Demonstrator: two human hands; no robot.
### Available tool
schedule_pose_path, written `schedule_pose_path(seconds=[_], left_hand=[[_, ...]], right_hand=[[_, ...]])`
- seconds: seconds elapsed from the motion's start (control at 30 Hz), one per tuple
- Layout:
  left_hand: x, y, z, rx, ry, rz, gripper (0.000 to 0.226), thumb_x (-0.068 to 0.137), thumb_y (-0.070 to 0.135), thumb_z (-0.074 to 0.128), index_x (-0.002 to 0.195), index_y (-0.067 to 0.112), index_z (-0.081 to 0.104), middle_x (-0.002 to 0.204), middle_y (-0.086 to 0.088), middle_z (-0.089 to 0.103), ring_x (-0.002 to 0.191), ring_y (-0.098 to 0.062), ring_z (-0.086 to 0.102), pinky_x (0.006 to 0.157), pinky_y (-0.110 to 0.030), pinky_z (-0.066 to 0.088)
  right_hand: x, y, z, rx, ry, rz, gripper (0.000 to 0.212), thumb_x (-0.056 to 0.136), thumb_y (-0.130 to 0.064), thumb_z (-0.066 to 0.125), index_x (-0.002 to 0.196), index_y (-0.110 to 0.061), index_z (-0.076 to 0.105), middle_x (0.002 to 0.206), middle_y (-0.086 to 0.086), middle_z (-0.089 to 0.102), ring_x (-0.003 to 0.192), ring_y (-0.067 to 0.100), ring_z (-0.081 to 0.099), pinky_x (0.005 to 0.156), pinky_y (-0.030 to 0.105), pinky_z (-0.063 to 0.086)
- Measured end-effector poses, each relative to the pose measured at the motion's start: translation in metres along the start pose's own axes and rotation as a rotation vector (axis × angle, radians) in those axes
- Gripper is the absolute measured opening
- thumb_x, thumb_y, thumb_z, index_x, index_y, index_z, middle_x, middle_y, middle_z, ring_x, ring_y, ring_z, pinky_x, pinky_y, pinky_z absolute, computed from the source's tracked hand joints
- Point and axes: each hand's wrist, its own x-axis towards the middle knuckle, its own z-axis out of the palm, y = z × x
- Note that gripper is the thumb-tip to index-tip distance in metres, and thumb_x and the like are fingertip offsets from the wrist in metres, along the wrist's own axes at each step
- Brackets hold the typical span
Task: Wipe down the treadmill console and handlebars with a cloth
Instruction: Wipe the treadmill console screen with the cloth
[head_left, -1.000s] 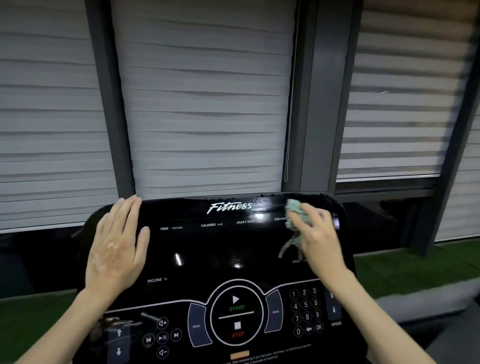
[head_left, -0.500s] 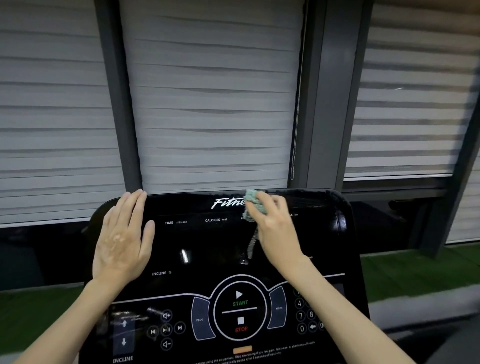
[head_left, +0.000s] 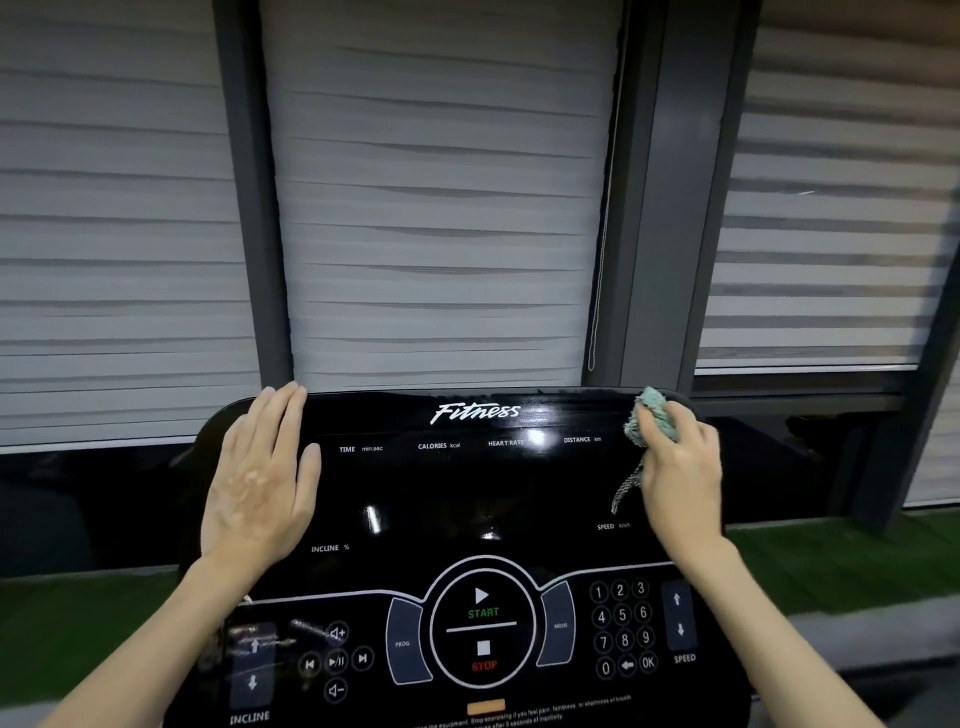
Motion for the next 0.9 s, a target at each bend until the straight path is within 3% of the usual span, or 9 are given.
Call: schedule_pose_path(seconds=[0.1,0.23,0.33,0.47,0.53,0.63,0.77,0.9], left_hand=[[0.0,0.0,0.0,-0.008,0.001,-0.002,0.058,0.097,0.029,0.032,0.145,-0.002,0.037,0.148,-0.019,0.041,0.142,-0.034,0.033,0.117,-0.047,0.027],[-0.001,-0.003,-0.001,-0.024,0.008,0.008,0.059,0.097,0.031,0.032,0.144,-0.003,0.039,0.147,-0.019,0.042,0.141,-0.034,0.034,0.117,-0.044,0.025],[-0.001,-0.002,-0.001,-0.015,0.011,0.006,0.058,0.097,0.03,0.032,0.144,-0.003,0.039,0.147,-0.019,0.042,0.141,-0.034,0.033,0.117,-0.043,0.024],[-0.002,0.0,0.0,-0.007,0.015,0.001,0.057,0.097,0.028,0.032,0.145,-0.003,0.038,0.148,-0.019,0.041,0.142,-0.034,0.033,0.117,-0.044,0.025],[-0.001,0.0,0.0,-0.006,0.017,0.002,0.057,0.097,0.027,0.032,0.145,-0.004,0.038,0.148,-0.019,0.041,0.142,-0.034,0.033,0.116,-0.045,0.025],[-0.001,0.001,0.0,-0.006,0.016,-0.002,0.057,0.097,0.027,0.032,0.145,-0.004,0.037,0.149,-0.019,0.041,0.142,-0.034,0.033,0.117,-0.045,0.026],[-0.002,-0.002,-0.001,-0.004,0.008,0.007,0.057,0.098,0.028,0.032,0.145,-0.003,0.037,0.149,-0.019,0.041,0.142,-0.034,0.032,0.117,-0.044,0.025],[-0.002,-0.005,-0.001,-0.018,-0.002,0.006,0.057,0.098,0.029,0.033,0.146,-0.002,0.037,0.149,-0.017,0.041,0.142,-0.032,0.033,0.117,-0.045,0.027]], right_hand=[[-0.004,-0.031,0.011,0.041,0.024,-0.027,0.045,0.075,0.019,0.058,0.115,0.0,0.067,0.116,0.023,0.059,0.093,0.038,0.05,0.078,0.04,0.049],[0.004,-0.041,0.015,0.098,-0.059,-0.153,0.055,0.07,0.023,0.061,0.12,0.0,0.064,0.121,0.021,0.057,0.106,0.032,0.046,0.086,0.038,0.049],[0.018,-0.004,0.017,0.134,-0.03,-0.012,0.056,0.074,0.019,0.045,0.125,0.001,0.06,0.13,0.022,0.053,0.118,0.037,0.048,0.101,0.047,0.044],[0.023,0.004,0.022,0.164,-0.036,0.265,0.053,0.084,0.015,0.043,0.134,-0.001,0.051,0.144,0.019,0.042,0.127,0.039,0.046,0.102,0.048,0.043],[0.025,-0.018,0.027,0.17,0.006,0.289,0.049,0.085,0.011,0.039,0.132,0.002,0.051,0.141,0.02,0.043,0.126,0.039,0.045,0.103,0.047,0.041],[0.027,-0.067,0.039,0.163,-0.025,0.118,0.049,0.08,-0.001,0.035,0.124,0.005,0.055,0.131,0.02,0.051,0.12,0.037,0.047,0.105,0.044,0.037],[0.02,-0.15,0.047,0.242,-0.161,-0.087,0.041,0.093,-0.019,0.037,0.125,0.0,0.055,0.129,0.013,0.053,0.121,0.03,0.047,0.105,0.045,0.034],[0.024,-0.147,0.04,0.23,-0.254,-0.272,0.041,0.1,-0.022,0.032,0.13,-0.002,0.052,0.13,0.011,0.052,0.12,0.027,0.047,0.105,0.04,0.035]])
